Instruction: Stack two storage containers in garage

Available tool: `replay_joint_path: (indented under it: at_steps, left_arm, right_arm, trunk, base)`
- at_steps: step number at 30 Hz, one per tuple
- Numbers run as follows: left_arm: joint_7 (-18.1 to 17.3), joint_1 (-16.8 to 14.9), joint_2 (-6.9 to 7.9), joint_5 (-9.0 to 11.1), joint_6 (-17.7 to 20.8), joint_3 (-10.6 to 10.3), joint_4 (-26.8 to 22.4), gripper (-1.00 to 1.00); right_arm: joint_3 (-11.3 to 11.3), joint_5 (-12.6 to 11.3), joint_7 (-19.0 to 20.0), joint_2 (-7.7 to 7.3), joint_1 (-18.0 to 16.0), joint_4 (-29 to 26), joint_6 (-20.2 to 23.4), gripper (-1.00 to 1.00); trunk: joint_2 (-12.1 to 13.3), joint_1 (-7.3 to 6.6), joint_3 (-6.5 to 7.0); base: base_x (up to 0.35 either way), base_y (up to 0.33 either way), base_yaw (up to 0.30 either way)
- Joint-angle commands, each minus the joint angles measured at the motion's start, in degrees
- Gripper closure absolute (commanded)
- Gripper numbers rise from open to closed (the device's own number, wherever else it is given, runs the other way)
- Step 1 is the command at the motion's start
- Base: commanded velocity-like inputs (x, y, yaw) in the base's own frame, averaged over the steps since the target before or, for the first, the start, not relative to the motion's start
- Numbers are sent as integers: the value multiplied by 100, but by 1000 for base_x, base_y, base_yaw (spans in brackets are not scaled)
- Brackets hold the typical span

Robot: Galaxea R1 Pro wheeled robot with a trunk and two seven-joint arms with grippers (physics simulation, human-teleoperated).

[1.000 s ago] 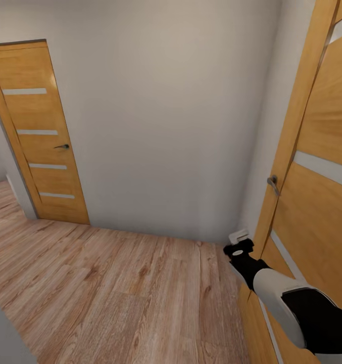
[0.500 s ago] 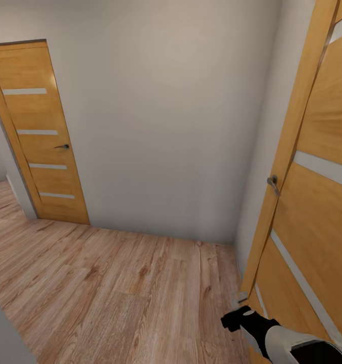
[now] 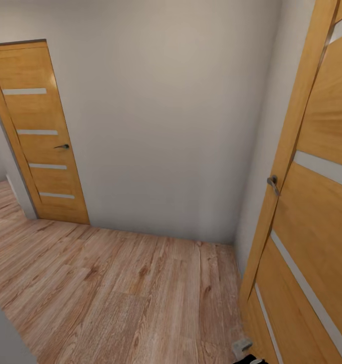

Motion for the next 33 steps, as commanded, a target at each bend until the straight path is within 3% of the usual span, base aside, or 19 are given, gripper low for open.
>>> replay_joint_path:
  at_steps: [1, 7, 14, 18, 23, 29, 33]
  left_arm:
    - [-1, 0, -1, 26, -13, 13, -1, -100]
    - [-1, 0, -1, 26, -11, 11, -1, -100]
    - [-1, -1, -1, 26, -10, 11, -1, -100]
    - [-1, -4, -1, 26, -9, 12, -1, -100]
    - [-1, -2, -1, 26, -6, 12, -1, -100]
    - [-1, -4, -2, 35, -10, 23, -19, -100]
    - [-1, -5, -1, 35, -10, 23, -19, -100]
  right_arm:
    - [-6, 60, 20, 4, 132, 3, -57, -100]
    - [-10, 52, 39, 6, 855, 3, -427, -100]
    - [-11, 48, 27, 0, 1364, 3, -450, -100]
    - [-19, -5, -16, -6, 1462, 3, -453, -100]
    - [-20, -267, -24, -18, 1479, 3, -449, -100]
    - [-20, -262, -26, 16, 1499, 9, -440, -100]
    - [-14, -250, -28, -37, 1544, 2, -468, -100]
  trunk:
    - [-3, 0, -4]
    - [-3, 0, -4]
    - [-3, 0, -4]
    - [-3, 0, -4]
    - [-3, 0, -4]
    - [-3, 0, -4]
    - [-3, 0, -4]
  base:
    - [0, 0, 0]
    - [0, 0, 0]
    - [0, 0, 0]
    - [0, 0, 0]
    - [0, 0, 0]
    - [0, -2, 0]
    - [0, 0, 0]
